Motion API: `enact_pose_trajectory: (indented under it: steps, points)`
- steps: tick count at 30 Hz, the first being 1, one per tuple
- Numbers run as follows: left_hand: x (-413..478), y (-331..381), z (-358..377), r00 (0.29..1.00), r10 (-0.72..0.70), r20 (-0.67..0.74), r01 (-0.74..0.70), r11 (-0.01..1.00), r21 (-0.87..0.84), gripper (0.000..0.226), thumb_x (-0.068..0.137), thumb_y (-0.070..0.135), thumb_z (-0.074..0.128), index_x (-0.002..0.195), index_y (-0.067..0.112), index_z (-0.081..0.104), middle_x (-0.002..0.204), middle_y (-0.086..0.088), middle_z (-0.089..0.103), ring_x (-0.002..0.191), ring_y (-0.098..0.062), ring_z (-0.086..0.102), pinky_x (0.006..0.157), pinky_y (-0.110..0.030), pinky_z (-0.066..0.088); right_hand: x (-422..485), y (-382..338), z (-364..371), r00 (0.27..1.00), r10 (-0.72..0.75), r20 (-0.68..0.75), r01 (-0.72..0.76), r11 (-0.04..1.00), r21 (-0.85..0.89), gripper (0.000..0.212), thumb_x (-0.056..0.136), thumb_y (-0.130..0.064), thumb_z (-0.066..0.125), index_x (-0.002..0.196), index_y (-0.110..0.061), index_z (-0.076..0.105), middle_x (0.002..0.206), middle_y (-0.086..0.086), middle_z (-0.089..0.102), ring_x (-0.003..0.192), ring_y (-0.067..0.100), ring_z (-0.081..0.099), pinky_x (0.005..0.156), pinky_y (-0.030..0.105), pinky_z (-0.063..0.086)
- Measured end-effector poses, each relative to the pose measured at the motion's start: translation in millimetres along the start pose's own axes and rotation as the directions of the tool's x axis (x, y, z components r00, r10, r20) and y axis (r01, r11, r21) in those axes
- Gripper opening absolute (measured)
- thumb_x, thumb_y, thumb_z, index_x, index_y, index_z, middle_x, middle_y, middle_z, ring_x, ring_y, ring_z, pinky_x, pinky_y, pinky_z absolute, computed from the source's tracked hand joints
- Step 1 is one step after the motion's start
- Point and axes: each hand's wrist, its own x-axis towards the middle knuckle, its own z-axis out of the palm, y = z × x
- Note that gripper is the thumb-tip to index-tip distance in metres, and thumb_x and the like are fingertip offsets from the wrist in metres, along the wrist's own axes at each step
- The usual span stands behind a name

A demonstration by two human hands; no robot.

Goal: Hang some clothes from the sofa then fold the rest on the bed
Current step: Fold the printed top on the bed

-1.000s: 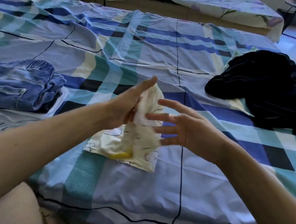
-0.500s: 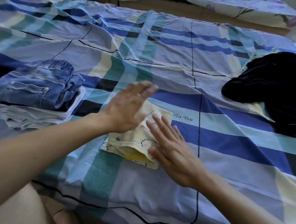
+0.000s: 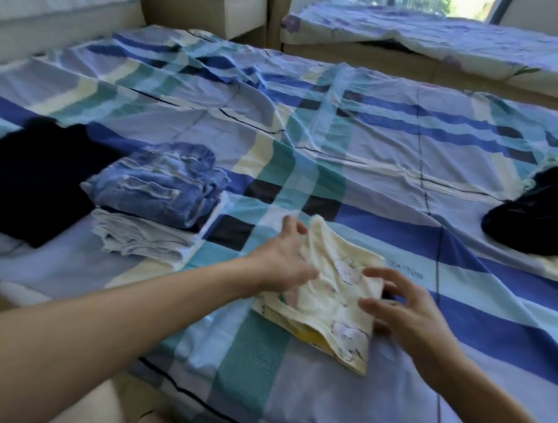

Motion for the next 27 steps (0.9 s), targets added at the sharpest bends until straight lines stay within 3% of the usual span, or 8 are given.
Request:
enact_pose_trajectory:
  steps: [5, 10, 14, 17, 21, 23, 25, 27]
  points:
    - [-12.3, 2.5, -11.5, 0.984, 0.169, 0.063, -0.165, 0.984, -0.06, 0.049, 0.087, 0.005, 0.064, 0.117, 0.032, 0.035, 0.097, -0.013, 0.062, 0.074, -0.022, 0.062, 0.059, -0.036, 0.056, 2.7, -16.3, 7.1, 0.994, 0.056, 0.098, -0.062, 0.996, 0.066, 0.042, 0.082, -0.002, 0.072, 0.106, -0.036, 0.077, 0.12, 0.011, 0.069, 0.105, 0.031, 0.07, 0.09, 0.048, 0.057]
    - [-32.0, 17.3, -82.9, 0.955, 0.291, -0.06, -0.296, 0.943, -0.15, 0.048, 0.09, -0.008, 0.059, 0.124, 0.024, 0.049, 0.109, -0.016, 0.062, 0.074, -0.025, 0.065, 0.05, -0.023, 0.054, 11.7, -71.7, 42.0, 0.982, -0.145, 0.119, 0.128, 0.981, 0.145, 0.05, 0.08, 0.007, 0.07, 0.115, -0.028, 0.074, 0.107, 0.009, 0.076, 0.09, 0.028, 0.075, 0.069, 0.033, 0.063]
    - [-50.8, 6.1, -173.3, 0.921, 0.293, -0.256, -0.336, 0.931, -0.143, 0.054, 0.089, -0.004, 0.065, 0.131, 0.029, 0.054, 0.115, -0.001, 0.059, 0.087, -0.003, 0.065, 0.064, -0.02, 0.058, 40.0, -136.4, 100.0, 0.942, -0.273, 0.194, 0.219, 0.94, 0.261, 0.055, 0.077, 0.016, 0.069, 0.123, -0.015, 0.068, 0.112, 0.015, 0.074, 0.095, 0.026, 0.074, 0.076, 0.028, 0.061]
    - [-54.6, -17.1, -232.5, 0.907, 0.216, -0.36, -0.286, 0.946, -0.151, 0.05, 0.087, 0.005, 0.07, 0.125, 0.037, 0.061, 0.125, -0.011, 0.06, 0.103, -0.024, 0.067, 0.083, -0.039, 0.061, 63.1, -176.4, 150.3, 0.927, -0.291, 0.236, 0.225, 0.936, 0.269, 0.056, 0.076, 0.015, 0.072, 0.124, -0.012, 0.066, 0.117, 0.019, 0.069, 0.102, 0.035, 0.071, 0.086, 0.04, 0.061]
    - [-38.8, -69.2, -267.1, 0.908, 0.063, -0.415, -0.098, 0.993, -0.063, 0.047, 0.091, 0.004, 0.068, 0.125, 0.034, 0.062, 0.127, -0.012, 0.059, 0.105, -0.029, 0.066, 0.087, -0.045, 0.059, 90.8, -184.9, 205.9, 0.937, -0.244, 0.25, 0.239, 0.97, 0.051, 0.059, 0.081, 0.005, 0.076, 0.134, -0.015, 0.059, 0.119, 0.015, 0.064, 0.096, 0.029, 0.069, 0.086, 0.039, 0.06]
    - [-30.3, -92.7, -266.7, 0.917, 0.003, -0.399, 0.111, 0.959, 0.262, 0.046, 0.092, 0.014, 0.067, 0.132, 0.034, 0.059, 0.132, -0.01, 0.057, 0.113, -0.029, 0.062, 0.098, -0.045, 0.053, 97.7, -164.5, 225.0, 0.938, -0.238, 0.251, 0.298, 0.924, -0.24, 0.057, 0.088, -0.008, 0.075, 0.138, -0.023, 0.054, 0.121, 0.007, 0.056, 0.096, 0.023, 0.064, 0.081, 0.031, 0.058]
    - [-24.8, -102.1, -259.6, 0.885, 0.101, -0.454, 0.193, 0.808, 0.556, 0.045, 0.093, 0.019, 0.06, 0.136, 0.03, 0.057, 0.142, -0.01, 0.05, 0.129, -0.029, 0.049, 0.11, -0.042, 0.041, 100.5, -145.0, 236.6, 0.931, -0.305, 0.2, 0.364, 0.815, -0.451, 0.057, 0.094, -0.022, 0.067, 0.146, -0.027, 0.046, 0.135, 0.007, 0.042, 0.119, 0.028, 0.054, 0.101, 0.035, 0.047]
    - [-28.0, -92.9, -251.5, 0.839, 0.341, -0.423, 0.014, 0.765, 0.644, 0.045, 0.097, 0.016, 0.055, 0.14, 0.026, 0.056, 0.154, -0.004, 0.04, 0.144, -0.025, 0.034, 0.119, -0.04, 0.028, 96.3, -138.0, 239.7, 0.892, -0.437, 0.113, 0.418, 0.706, -0.572, 0.061, 0.096, -0.035, 0.059, 0.152, -0.029, 0.035, 0.142, 0.005, 0.028, 0.133, 0.029, 0.039, 0.111, 0.039, 0.034]
